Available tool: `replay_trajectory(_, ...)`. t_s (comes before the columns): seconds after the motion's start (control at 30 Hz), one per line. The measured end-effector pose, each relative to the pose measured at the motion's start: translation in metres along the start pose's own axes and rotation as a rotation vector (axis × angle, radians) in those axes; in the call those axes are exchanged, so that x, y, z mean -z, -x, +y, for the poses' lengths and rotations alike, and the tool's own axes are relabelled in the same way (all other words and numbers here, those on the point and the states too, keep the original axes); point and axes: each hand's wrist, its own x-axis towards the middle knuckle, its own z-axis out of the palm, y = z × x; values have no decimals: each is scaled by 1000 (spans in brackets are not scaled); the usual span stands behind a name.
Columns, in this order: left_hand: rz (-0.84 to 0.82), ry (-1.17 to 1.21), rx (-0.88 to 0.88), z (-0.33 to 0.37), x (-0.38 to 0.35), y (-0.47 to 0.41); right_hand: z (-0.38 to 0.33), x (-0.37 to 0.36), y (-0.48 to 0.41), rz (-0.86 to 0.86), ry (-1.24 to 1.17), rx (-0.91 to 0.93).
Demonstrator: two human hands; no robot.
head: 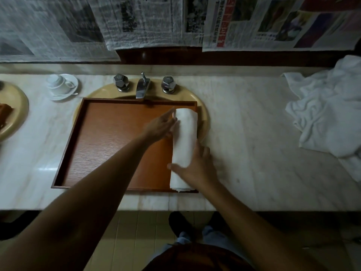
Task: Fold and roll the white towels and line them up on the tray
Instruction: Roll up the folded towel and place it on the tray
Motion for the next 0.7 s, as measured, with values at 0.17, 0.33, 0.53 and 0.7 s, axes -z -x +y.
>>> replay_trajectory(0.17, -48, -31, 20, 8, -2, -10, 8, -20, 21, -6, 106, 54)
replay_trajectory(0.33, -44, 12, 2, 4, -9, -7, 13, -16, 24, -34, 82, 72)
replay_trajectory(0.53, 30, 65, -2, 10, -10, 7, 23, -9, 26, -48, 18, 103)
replay_trajectory(0.7, 140, 31, -2, 10, -7, 26, 39, 13, 25, -32, -162, 133)
